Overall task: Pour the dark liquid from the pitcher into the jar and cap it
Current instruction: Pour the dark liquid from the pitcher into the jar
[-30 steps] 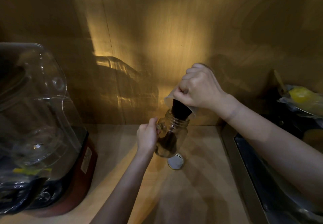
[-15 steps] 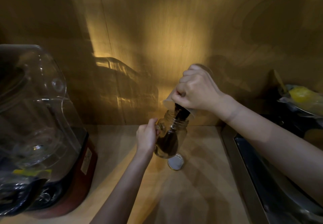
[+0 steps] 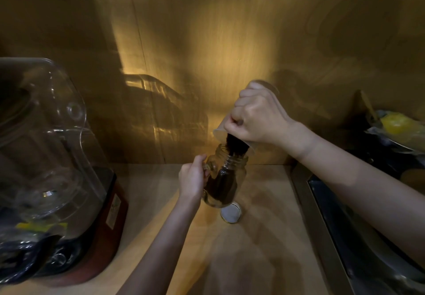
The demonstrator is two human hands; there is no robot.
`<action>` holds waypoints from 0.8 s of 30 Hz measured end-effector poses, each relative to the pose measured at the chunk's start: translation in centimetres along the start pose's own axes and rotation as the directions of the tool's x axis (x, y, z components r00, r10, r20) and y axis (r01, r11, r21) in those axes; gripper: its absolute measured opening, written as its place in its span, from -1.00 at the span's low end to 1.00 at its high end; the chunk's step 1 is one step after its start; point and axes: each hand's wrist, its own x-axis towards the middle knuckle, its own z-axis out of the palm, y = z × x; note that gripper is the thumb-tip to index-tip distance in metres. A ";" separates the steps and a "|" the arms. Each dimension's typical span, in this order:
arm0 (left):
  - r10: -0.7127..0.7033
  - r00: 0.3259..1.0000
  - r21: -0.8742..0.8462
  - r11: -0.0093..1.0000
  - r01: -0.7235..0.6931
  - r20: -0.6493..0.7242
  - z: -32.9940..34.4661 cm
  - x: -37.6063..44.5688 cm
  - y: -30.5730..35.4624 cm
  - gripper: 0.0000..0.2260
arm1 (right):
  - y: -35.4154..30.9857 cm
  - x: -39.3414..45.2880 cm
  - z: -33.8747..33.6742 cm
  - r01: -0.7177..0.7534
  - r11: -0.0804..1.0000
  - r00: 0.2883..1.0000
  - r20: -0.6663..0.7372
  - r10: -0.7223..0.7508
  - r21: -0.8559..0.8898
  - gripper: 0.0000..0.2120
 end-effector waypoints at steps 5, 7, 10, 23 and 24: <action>-0.014 1.000 0.007 1.000 0.014 -0.010 0.1 -0.3 0.3 -0.55 | -0.1 0.2 0.2 -0.001 1.000 1.000 0.000 0.001 0.005 -0.69; -0.020 1.000 0.007 1.000 0.020 -0.010 0.0 -0.4 0.4 -0.56 | -0.1 0.2 0.2 -0.004 1.000 1.000 0.003 0.004 0.007 -0.69; -0.012 1.000 0.003 1.000 0.012 0.020 -0.1 -0.5 0.5 -0.57 | 0.2 0.4 0.0 -0.026 1.000 1.000 -0.008 0.026 0.009 -0.69; -0.003 1.000 -0.008 1.000 0.003 0.028 0.0 -0.3 1.3 -0.52 | 0.1 0.6 -0.3 0.020 1.000 1.000 -0.010 -0.020 -0.007 -0.69; -0.004 1.000 -0.010 1.000 0.004 0.028 0.0 -0.3 1.3 -0.50 | 0.1 0.6 -0.4 0.024 1.000 1.000 -0.005 -0.024 -0.011 -0.69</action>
